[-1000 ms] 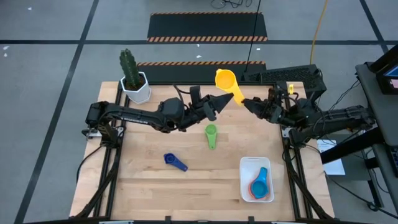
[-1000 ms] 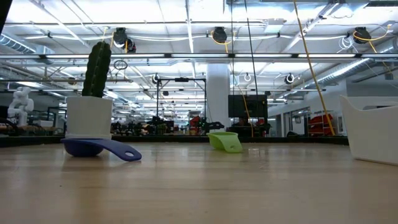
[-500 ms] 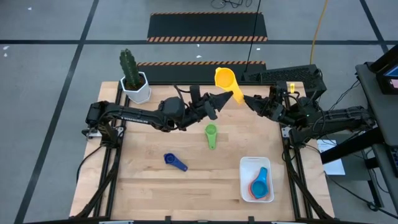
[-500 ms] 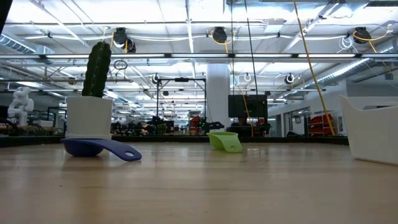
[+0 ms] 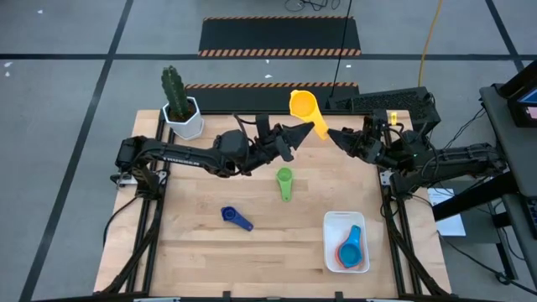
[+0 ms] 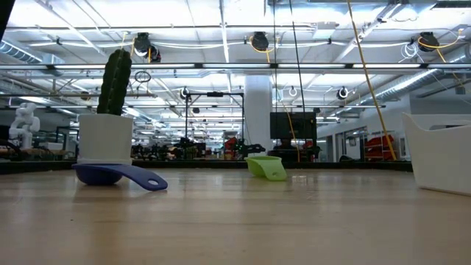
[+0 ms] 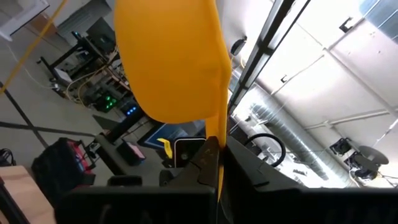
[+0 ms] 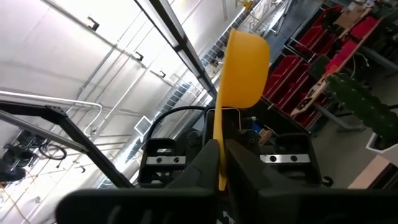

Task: Nest measuring cups in basket
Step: Stack the yellow measuring cup on top of the light blue measuring cup into the white bin

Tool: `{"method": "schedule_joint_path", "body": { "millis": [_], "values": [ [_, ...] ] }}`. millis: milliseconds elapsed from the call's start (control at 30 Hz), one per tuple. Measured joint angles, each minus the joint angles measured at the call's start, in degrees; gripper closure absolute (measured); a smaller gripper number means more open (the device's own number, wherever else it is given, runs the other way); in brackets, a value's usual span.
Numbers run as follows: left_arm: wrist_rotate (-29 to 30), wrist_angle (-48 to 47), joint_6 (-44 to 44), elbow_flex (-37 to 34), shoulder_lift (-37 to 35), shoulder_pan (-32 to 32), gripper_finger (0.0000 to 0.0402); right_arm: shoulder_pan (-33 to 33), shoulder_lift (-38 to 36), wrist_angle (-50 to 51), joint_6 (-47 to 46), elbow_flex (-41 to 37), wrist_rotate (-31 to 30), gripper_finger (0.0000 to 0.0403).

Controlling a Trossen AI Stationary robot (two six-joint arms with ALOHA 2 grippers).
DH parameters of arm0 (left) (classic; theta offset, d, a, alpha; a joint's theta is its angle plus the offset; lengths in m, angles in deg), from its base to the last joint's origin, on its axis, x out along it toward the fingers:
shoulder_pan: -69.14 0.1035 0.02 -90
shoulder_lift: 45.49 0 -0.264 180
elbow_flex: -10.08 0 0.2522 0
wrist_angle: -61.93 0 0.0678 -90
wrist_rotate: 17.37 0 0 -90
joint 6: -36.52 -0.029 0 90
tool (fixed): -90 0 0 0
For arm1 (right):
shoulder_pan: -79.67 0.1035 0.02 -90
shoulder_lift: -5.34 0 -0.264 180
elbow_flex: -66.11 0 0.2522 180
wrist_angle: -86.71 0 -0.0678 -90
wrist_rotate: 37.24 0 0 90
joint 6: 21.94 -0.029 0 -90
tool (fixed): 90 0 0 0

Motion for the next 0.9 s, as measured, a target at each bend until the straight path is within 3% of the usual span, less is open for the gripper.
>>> {"method": "schedule_joint_path", "body": {
  "millis": [100,400,533,900],
  "values": [
    [0.02,0.02,-0.37,0.0,0.0,0.02,0.0396,0.0,0.28,-0.04,-0.08,0.0,0.06,0.0397],
    [0.54,0.24,-0.44,0.0,0.0,0.06,0.0396,0.0,0.45,0.1,-0.24,0.0,0.02,0.0332],
    [1.16,0.24,-0.45,0.0,0.0,0.07,0.0394,0.0,1.0,0.09,0.25,0.0,0.02,0.0322],
    [-1.35,-1.76,0.27,0.13,-0.08,0.16,0.0386,-0.09,1.01,-0.13,1.22,-0.02,0.04,0.0395]
  ]
}}
